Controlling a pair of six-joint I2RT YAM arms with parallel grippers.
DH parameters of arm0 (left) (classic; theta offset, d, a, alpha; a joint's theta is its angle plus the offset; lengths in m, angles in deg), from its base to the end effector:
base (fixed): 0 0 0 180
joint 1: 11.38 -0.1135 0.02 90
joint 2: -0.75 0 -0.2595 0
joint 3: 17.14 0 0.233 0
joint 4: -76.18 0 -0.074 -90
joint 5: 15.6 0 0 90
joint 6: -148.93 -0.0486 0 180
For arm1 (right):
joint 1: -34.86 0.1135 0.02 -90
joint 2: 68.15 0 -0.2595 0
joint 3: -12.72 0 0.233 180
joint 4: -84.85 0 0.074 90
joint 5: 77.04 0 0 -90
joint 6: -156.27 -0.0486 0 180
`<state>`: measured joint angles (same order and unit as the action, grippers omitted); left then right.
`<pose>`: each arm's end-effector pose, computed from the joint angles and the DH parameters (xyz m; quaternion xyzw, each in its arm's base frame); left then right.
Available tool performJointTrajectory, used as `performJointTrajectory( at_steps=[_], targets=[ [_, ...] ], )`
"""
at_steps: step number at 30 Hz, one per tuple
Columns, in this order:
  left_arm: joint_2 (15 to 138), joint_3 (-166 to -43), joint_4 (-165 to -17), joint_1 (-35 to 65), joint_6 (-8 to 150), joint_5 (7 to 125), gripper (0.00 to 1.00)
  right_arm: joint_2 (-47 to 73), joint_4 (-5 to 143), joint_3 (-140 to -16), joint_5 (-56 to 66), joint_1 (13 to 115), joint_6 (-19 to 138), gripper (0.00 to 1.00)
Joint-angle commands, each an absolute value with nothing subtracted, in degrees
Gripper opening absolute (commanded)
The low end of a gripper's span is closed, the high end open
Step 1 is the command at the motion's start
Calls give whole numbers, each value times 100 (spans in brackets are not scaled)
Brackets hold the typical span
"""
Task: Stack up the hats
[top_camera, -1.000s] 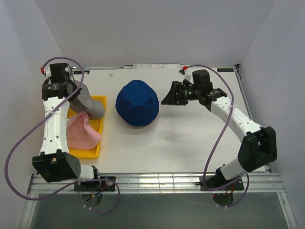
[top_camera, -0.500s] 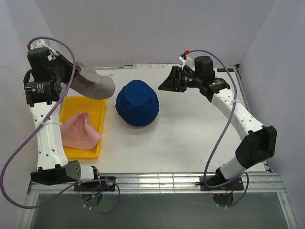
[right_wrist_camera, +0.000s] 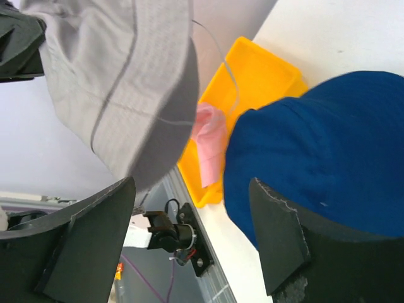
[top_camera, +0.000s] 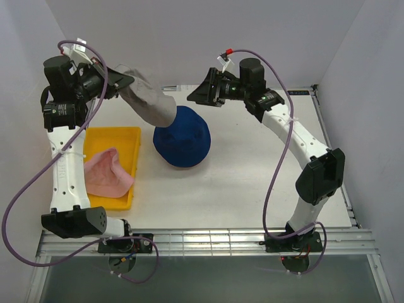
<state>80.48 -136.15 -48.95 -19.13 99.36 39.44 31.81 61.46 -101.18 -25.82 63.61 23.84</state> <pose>0.2651 0.0080 0.4858 -0.1443 0.7677 -0.3918 0.4861 0.3373 0.2198 0.4068 -0.1274 0.7401 0.5609 0.3485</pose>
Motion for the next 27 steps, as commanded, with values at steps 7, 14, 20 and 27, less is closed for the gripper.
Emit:
performJointTrajectory(
  at_steps=[7,14,20,27],
  targets=[
    [7845,-13533,-5629,-1507,9919,3143,0,3749,7159,-10881,-2624,7002,1355,79],
    [7828,-13437,-5673,-1428,9919,3098,0,3802,7625,-10724,-2615,7125,845,79],
    [7775,-13129,-5646,-1411,9849,3116,0,3697,7897,-10530,-2589,7125,687,73],
    [7775,-12971,-5541,-1393,9752,3125,0,3565,7986,-10293,-2580,7125,669,40]
  ],
)
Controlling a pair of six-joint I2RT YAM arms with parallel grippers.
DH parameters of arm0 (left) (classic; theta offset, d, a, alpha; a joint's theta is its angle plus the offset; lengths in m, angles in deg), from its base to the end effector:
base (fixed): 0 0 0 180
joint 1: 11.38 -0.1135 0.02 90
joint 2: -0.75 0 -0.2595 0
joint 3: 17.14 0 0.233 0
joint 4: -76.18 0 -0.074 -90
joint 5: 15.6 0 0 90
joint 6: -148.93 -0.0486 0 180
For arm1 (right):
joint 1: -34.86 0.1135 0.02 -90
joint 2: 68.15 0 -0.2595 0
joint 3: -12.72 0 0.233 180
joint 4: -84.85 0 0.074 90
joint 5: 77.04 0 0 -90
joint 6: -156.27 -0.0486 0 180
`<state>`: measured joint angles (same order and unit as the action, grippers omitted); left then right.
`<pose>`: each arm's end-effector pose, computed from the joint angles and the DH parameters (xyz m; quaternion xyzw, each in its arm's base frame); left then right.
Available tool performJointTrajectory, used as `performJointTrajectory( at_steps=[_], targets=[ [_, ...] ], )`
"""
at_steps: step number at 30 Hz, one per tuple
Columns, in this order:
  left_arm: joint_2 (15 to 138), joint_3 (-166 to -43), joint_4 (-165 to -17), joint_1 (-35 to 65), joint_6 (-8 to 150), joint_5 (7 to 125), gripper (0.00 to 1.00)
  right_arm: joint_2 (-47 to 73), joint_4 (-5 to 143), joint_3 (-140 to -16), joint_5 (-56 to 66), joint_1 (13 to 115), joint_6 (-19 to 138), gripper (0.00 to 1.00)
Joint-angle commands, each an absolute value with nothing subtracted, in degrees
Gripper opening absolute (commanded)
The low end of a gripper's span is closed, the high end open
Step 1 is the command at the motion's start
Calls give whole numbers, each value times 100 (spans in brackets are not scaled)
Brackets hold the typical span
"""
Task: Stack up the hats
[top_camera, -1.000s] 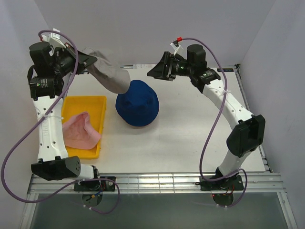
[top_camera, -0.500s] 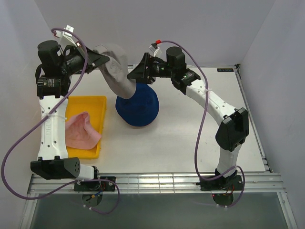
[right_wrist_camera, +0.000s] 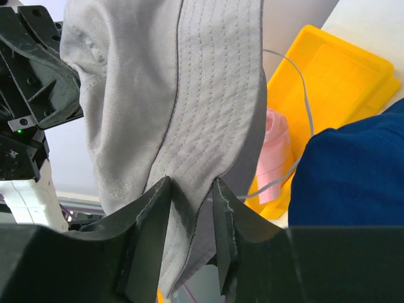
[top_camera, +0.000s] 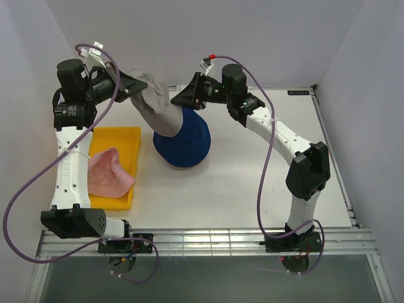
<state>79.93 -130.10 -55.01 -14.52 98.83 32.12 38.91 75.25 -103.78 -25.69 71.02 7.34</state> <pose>0.2725 -0.0178 0.4694 -0.0673 0.7690 -0.4506 0.4484 0.3357 0.2829 0.3995 -0.0972 0.7012 0.6498 0.2769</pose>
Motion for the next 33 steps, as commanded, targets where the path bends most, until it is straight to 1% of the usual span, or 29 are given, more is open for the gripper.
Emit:
performJointTrajectory(
  at_steps=[1,2,5,9,10,11,14,18,19,23,30,33],
  targets=[
    [7766,-12953,-5523,-1384,9743,3160,0,3539,8003,-10258,-2580,7125,669,37],
    [7757,-12927,-5480,-1384,9699,3169,0,3503,8029,-10170,-2580,7116,669,31],
    [7713,-12831,-5374,-1375,9629,3256,0,3398,8047,-10047,-2501,7116,686,25],
    [7652,-12742,-5304,-1367,9506,3362,0,3354,8065,-9994,-2492,7107,695,22],
    [7643,-12733,-5295,-1358,9497,3371,0,3354,8065,-10002,-2492,7107,695,20],
    [7652,-12733,-5269,-1358,9488,3380,0,3345,8065,-10002,-2492,7107,695,15],
    [7678,-12768,-5190,-1332,9462,3397,0,3240,7986,-9941,-2431,7090,791,8],
    [7731,-12786,-5137,-1305,9444,3406,0,3108,7214,-10028,-2088,7072,1413,8],
    [7766,-12795,-5128,-1296,9444,3389,0,3090,6777,-10055,-1940,7055,1563,8],
    [7889,-12725,-5128,-1244,9435,3257,0,3020,6142,-9968,-1588,6967,2144,8],
    [8091,-12803,-5031,-1235,9383,3248,0,3081,5377,-9835,-1130,6826,2821,8],
    [8196,-12839,-5014,-1015,9365,3222,3,3151,5139,-9844,-910,6808,3024,8]
  ],
)
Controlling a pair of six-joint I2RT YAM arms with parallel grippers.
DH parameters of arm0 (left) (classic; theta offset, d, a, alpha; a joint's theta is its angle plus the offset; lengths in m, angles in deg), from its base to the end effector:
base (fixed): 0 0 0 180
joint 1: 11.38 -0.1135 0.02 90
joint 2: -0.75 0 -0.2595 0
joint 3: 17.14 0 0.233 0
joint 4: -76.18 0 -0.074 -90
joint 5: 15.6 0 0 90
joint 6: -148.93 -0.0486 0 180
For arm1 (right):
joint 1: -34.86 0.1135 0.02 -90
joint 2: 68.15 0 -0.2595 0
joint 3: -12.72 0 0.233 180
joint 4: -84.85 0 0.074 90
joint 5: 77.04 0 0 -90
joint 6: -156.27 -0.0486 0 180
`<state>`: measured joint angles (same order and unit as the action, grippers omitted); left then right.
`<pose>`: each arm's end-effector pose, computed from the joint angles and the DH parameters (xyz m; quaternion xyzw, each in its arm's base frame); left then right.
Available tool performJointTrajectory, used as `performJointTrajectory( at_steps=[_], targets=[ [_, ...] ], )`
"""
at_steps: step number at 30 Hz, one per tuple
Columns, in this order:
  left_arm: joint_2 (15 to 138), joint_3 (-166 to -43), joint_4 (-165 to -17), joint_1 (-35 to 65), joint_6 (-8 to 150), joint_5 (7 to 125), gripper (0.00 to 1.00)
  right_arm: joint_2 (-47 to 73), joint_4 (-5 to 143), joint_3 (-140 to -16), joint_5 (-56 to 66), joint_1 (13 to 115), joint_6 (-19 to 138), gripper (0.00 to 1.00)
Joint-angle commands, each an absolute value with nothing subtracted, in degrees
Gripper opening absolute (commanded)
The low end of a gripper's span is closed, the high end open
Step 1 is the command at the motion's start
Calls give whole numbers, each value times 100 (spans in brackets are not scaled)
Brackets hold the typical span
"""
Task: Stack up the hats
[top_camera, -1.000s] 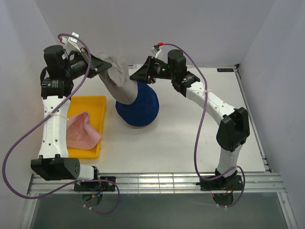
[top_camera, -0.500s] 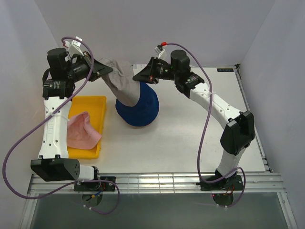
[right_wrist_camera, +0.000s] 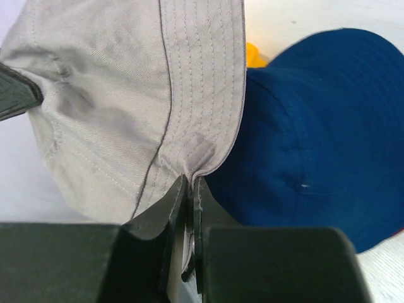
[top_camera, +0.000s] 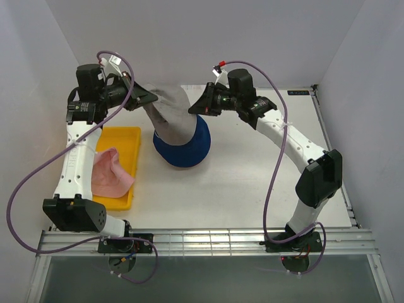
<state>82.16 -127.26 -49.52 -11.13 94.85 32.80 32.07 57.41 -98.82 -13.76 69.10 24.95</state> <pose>0.2850 -0.0335 0.4344 -0.0621 0.8110 -0.4403 0.3803 0.3244 0.2472 0.3820 -0.0906 0.7847 0.5042 0.3490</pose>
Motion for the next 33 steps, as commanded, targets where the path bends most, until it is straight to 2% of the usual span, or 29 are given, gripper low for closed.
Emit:
performJointTrajectory(
  at_steps=[1,5,12,13,16,19,28,33],
  targets=[
    [8223,-12830,-5005,-998,9347,3213,4,3169,5112,-9809,-832,6791,3059,8],
    [8328,-12751,-4987,-840,9295,3257,11,3178,5076,-9669,-743,6756,3173,8],
    [8372,-12611,-5013,-716,9207,3432,32,3152,5094,-9414,-681,6686,3261,8],
    [8364,-12576,-5031,-725,9189,3424,38,3134,5085,-9379,-655,6677,3270,8],
    [8346,-12523,-5057,-716,9172,3467,48,3090,5120,-9203,-681,6606,3279,8],
    [8311,-12470,-5075,-716,9145,3634,54,3064,5156,-9106,-690,6562,3305,8],
    [8047,-12180,-5075,-734,9329,4451,56,3011,5454,-8728,-892,6466,3279,8],
    [7688,-11532,-4926,-830,9680,5400,55,3046,5481,-8719,-971,6439,3288,8]
  ],
)
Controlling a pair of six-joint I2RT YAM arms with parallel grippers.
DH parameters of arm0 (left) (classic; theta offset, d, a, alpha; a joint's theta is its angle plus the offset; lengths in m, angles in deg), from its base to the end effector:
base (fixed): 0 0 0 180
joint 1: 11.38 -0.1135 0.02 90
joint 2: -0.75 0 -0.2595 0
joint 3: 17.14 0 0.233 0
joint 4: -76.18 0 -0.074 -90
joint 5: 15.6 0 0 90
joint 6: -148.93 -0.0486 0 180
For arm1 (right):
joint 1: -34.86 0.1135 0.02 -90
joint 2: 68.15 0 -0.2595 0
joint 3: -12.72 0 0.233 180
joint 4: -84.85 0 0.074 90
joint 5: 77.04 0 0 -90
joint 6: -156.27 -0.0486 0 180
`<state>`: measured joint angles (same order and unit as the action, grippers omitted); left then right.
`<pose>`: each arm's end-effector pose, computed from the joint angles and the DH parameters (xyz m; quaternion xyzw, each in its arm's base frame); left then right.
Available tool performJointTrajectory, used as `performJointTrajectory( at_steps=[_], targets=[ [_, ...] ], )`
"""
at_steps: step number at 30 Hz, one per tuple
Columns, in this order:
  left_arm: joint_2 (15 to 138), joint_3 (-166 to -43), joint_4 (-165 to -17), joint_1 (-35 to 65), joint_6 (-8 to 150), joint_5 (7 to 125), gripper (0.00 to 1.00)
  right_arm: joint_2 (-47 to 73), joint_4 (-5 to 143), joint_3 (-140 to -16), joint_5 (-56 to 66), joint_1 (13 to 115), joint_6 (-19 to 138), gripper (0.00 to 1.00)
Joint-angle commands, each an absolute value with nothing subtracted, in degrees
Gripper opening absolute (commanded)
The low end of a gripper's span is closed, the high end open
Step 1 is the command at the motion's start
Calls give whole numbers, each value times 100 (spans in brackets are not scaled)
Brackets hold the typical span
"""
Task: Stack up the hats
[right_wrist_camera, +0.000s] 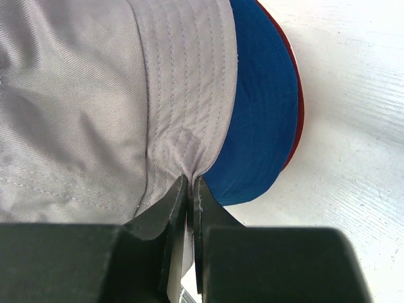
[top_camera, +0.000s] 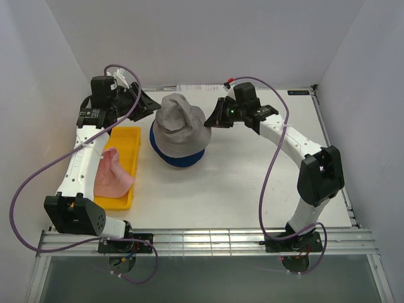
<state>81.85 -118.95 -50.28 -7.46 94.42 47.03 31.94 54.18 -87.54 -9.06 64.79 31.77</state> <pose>0.2940 -0.0425 0.3888 -0.1232 0.8518 -0.3523 0.3676 0.3385 0.2159 0.3093 -0.0607 0.8553 0.3999 0.3237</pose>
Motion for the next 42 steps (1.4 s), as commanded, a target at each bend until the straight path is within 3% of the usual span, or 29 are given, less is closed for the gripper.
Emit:
performJointTrajectory(
  at_steps=[1,10,20,26,35,42],
  targets=[
    [7600,-11381,-5004,-857,9820,5453,54,3046,5481,-8702,-980,6439,3288,8],
    [7300,-9968,-5592,-1050,10366,5191,50,3037,5481,-8763,-1033,6422,3296,8],
    [7159,-8692,-6779,-1103,10894,4892,61,2976,5463,-8763,-1042,6413,3305,8],
    [7238,-8147,-7859,-1129,11333,4461,61,2958,5446,-8763,-1042,6395,3305,8],
    [7142,-7513,-8774,-1129,11913,4338,60,2949,5446,-8711,-1042,6386,3314,8],
    [6966,-7109,-9566,-1340,12274,4276,52,2949,5454,-8605,-1042,6369,3332,8]
  ],
)
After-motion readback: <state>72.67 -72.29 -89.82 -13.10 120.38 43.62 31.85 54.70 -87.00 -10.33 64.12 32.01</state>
